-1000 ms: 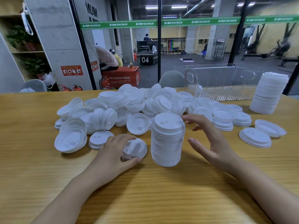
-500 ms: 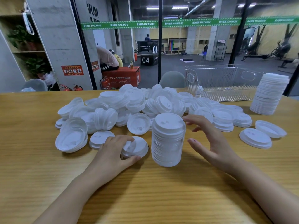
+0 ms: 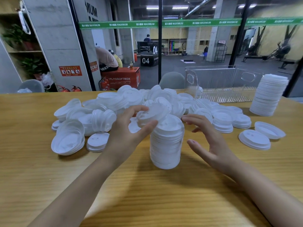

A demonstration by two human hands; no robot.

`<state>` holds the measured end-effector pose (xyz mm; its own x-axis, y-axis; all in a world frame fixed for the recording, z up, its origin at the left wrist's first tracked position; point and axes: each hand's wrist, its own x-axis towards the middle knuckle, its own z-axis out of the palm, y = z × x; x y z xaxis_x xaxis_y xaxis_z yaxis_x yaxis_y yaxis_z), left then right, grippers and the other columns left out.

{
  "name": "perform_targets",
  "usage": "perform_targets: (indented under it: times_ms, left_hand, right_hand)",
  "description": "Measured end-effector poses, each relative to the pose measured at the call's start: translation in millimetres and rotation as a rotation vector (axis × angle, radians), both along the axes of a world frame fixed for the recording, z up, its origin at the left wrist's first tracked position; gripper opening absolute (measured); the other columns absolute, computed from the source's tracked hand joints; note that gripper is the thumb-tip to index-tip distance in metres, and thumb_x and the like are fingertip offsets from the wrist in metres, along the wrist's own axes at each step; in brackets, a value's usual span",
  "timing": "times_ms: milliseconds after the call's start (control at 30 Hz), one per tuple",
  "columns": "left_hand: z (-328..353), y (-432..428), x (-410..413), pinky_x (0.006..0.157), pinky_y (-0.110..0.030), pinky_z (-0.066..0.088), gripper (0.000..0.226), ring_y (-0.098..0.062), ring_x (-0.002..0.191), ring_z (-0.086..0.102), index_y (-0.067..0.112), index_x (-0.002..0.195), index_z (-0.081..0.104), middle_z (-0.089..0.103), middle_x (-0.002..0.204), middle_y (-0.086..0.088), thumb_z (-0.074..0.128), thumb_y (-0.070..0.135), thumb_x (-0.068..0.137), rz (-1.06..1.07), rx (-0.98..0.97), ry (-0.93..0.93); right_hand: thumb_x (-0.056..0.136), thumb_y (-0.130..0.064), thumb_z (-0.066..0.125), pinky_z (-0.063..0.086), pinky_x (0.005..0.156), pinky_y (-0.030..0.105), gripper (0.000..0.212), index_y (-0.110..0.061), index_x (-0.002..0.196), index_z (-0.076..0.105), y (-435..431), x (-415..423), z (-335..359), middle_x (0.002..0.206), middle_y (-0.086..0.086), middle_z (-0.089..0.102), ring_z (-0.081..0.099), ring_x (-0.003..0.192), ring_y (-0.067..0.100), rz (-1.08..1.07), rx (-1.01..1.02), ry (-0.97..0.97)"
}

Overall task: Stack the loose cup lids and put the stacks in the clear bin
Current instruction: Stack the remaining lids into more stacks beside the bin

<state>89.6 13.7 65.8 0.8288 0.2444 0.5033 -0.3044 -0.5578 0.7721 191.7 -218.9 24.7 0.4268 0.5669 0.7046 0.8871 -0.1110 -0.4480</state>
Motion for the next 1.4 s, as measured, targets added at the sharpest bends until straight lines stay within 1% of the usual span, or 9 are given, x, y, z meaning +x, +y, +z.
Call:
perform_targets:
  times_ms: [67,167,300,533,733,833,1000,1167,1400]
  left_hand:
    - [2.9,-6.8,5.6,0.088,-0.006,0.036,0.051,0.007,0.118,0.048,0.043,0.111,0.061,0.06,0.115,0.029,0.061,0.069,0.067,-0.054,0.014,0.035]
    - [2.8,-12.6,10.6,0.093,-0.015,0.036,0.051,0.003,0.12,0.049,0.043,0.11,0.062,0.061,0.117,0.024,0.061,0.069,0.066,-0.107,0.039,0.082]
    - [1.5,-14.6,12.1,0.099,-0.02,0.035,0.054,0.002,0.123,0.046,0.044,0.111,0.061,0.059,0.119,0.027,0.061,0.07,0.065,-0.123,0.085,0.108]
    - [1.0,-12.4,9.1,0.1,-0.022,0.034,0.051,-0.002,0.125,0.046,0.042,0.114,0.06,0.056,0.122,0.029,0.063,0.066,0.069,-0.141,0.174,0.063]
    - [-0.8,-11.5,6.7,0.102,-0.021,0.033,0.051,-0.002,0.128,0.043,0.041,0.116,0.061,0.053,0.126,0.03,0.065,0.063,0.07,-0.161,0.183,0.04]
    - [-1.7,-12.0,5.7,0.1,-0.019,0.032,0.051,-0.003,0.129,0.043,0.04,0.117,0.061,0.053,0.127,0.029,0.066,0.061,0.071,-0.158,0.18,0.021]
    - [-1.3,-13.1,5.3,0.103,-0.018,0.031,0.05,-0.003,0.13,0.042,0.041,0.117,0.061,0.053,0.127,0.031,0.066,0.06,0.071,-0.163,0.179,-0.001]
    - [-4.7,-13.3,7.6,0.099,-0.004,0.027,0.052,0.001,0.129,0.041,0.04,0.118,0.06,0.051,0.127,0.034,0.065,0.062,0.071,-0.158,0.201,0.003]
    - [-7.3,-12.5,10.0,0.094,0.0,0.027,0.052,0.001,0.127,0.042,0.042,0.118,0.059,0.052,0.127,0.033,0.063,0.064,0.071,-0.168,0.186,0.039]
  right_hand:
    - [0.095,-0.04,0.054,0.042,0.096,0.021,0.046,-0.033,0.139,0.044,-0.5,0.3,-0.2,0.141,-0.007,0.047,0.049,0.129,0.018,-0.007,0.006,0.006]
    - [0.094,-0.035,0.055,0.041,0.096,0.02,0.048,-0.032,0.141,0.043,-1.3,1.1,-0.4,0.142,-0.008,0.045,0.048,0.13,0.017,-0.011,0.013,0.007]
    - [0.094,-0.036,0.054,0.041,0.097,0.02,0.049,-0.035,0.142,0.042,-2.0,2.2,-0.3,0.142,-0.008,0.045,0.047,0.131,0.017,-0.013,0.003,0.001]
    - [0.095,-0.034,0.055,0.04,0.101,0.024,0.045,-0.032,0.139,0.046,-1.4,1.5,0.9,0.14,-0.003,0.048,0.046,0.132,0.017,-0.007,-0.038,-0.066]
    - [0.094,-0.031,0.056,0.041,0.098,0.023,0.042,-0.026,0.135,0.05,-0.9,-0.4,2.0,0.136,-0.001,0.051,0.05,0.128,0.017,0.019,-0.006,-0.085]
    - [0.094,-0.03,0.056,0.041,0.096,0.021,0.041,-0.025,0.135,0.05,-0.1,-1.1,2.5,0.136,-0.001,0.051,0.051,0.127,0.017,0.027,0.002,-0.092]
    - [0.094,-0.028,0.056,0.042,0.094,0.021,0.041,-0.023,0.135,0.051,0.7,-2.3,2.7,0.136,0.0,0.051,0.052,0.125,0.017,0.04,0.02,-0.089]
    - [0.094,-0.029,0.056,0.041,0.095,0.02,0.041,-0.024,0.134,0.051,0.7,-2.4,2.3,0.136,0.001,0.051,0.051,0.126,0.017,0.035,0.013,-0.082]
    - [0.094,-0.03,0.056,0.04,0.096,0.018,0.04,-0.026,0.133,0.052,0.4,-1.9,2.3,0.134,0.0,0.051,0.051,0.125,0.015,0.032,-0.01,-0.072]
